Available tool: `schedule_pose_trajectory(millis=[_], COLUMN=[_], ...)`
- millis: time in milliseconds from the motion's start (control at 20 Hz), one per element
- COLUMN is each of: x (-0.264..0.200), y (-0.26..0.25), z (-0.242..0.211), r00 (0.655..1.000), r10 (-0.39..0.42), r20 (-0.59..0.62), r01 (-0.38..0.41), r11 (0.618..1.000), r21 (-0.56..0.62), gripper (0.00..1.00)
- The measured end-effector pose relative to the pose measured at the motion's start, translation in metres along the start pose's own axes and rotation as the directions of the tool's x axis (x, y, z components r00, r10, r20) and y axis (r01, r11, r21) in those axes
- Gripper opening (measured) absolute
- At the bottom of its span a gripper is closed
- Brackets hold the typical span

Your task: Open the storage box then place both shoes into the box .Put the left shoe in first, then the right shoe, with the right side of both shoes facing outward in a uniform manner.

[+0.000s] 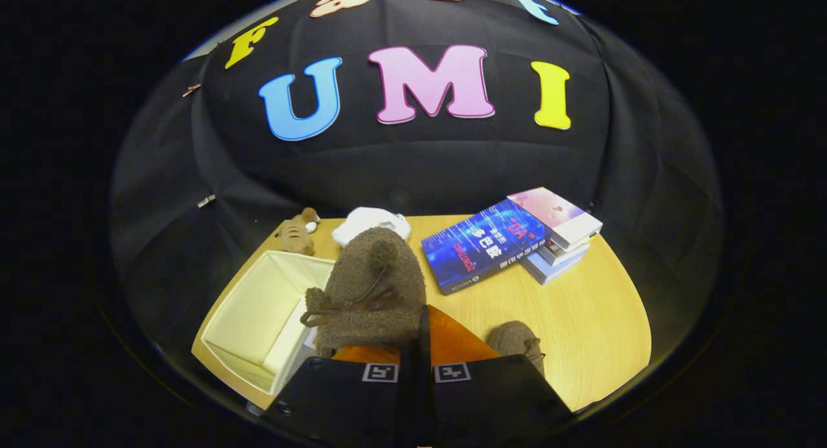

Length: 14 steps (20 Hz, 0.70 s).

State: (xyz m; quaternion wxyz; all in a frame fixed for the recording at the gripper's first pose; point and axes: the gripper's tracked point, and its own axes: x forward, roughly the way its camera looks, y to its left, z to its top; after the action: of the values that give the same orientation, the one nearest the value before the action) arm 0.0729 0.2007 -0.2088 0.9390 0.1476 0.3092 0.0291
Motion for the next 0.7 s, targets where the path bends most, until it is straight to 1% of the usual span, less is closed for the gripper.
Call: schedule_pose_trajectory(millis=[100, 200, 250, 350, 450, 550, 700], x=[-0.002, 0.001, 0.004, 0.011, 0.026, 0.039, 0.062], y=[0.027, 0.052, 0.065, 0.087, 0.114, 0.14, 0.167], z=[0.018, 0.029, 0.034, 0.041, 0.036, 0.02, -0.015], r00=[1.0, 0.999, 0.999, 1.0, 0.999, 0.996, 0.985], r10=[0.022, 0.04, 0.044, 0.022, 0.014, 0.009, -0.03], r20=[0.004, -0.006, -0.016, -0.02, -0.037, -0.084, -0.17], r01=[-0.022, -0.04, -0.043, -0.021, -0.011, -0.002, 0.049], r11=[1.0, 0.999, 0.998, 0.998, 0.998, 0.997, 0.993], r21=[0.0, 0.037, 0.05, 0.065, 0.066, 0.08, 0.112], gripper=[0.05, 0.06, 0.06, 0.06, 0.05, 0.06, 0.06])
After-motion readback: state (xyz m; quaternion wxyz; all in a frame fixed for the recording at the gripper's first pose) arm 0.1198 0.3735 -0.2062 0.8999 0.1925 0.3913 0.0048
